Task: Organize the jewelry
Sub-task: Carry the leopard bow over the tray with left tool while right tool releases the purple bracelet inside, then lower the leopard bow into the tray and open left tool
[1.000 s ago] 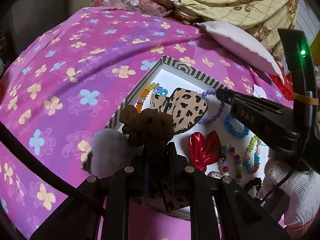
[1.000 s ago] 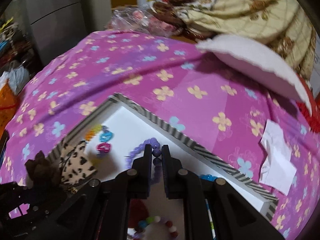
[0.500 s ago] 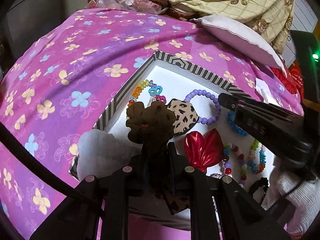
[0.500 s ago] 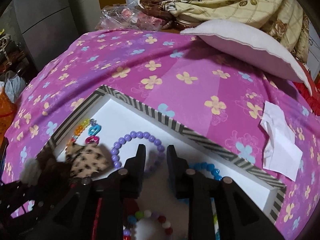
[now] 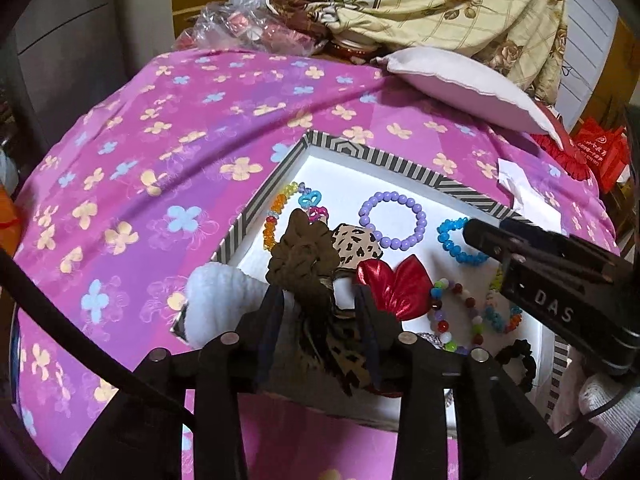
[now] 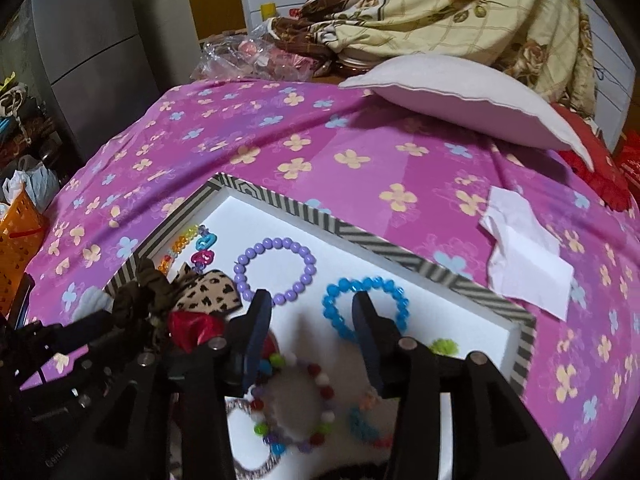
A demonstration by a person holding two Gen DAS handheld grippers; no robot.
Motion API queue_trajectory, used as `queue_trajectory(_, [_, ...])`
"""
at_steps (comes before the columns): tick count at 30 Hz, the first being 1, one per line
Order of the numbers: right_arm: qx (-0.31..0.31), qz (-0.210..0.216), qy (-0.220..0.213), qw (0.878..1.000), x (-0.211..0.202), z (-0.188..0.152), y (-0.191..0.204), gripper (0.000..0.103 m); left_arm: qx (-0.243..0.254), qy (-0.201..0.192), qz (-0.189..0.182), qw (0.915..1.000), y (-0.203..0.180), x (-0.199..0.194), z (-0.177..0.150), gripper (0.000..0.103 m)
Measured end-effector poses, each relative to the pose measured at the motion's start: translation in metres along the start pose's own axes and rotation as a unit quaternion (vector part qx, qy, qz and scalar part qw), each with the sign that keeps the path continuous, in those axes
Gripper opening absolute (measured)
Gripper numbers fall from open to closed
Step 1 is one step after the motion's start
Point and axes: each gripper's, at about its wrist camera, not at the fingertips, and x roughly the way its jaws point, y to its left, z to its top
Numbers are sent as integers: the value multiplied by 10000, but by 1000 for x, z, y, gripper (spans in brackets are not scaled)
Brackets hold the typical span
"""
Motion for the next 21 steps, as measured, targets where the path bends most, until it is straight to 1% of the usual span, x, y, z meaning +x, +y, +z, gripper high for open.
queue_trajectory(4, [15,-44,-66,10000,-15,-12,-2,47,99,-180,80,9998,-2,-14,-6,43])
queue_trajectory(10, [21,-50,-246,9997,-42,-33,1,51,164,-278,236,9992,-4,-29,-17,43])
queue_trajectory(14, [194,-11,-385,9991,-62,-50,0,54,140,-317,284,9990,-3,-38,-24,43])
queue_trajectory(16, [244,-79,-437,9987,-70,-60,-2,56,90,-327,284,9990,-2,-43,-29,43])
queue_trajectory(21, [493,-64,-560,9972,-92,-83,-4,57,156,-361,309,9987,-7,-55,-40,43])
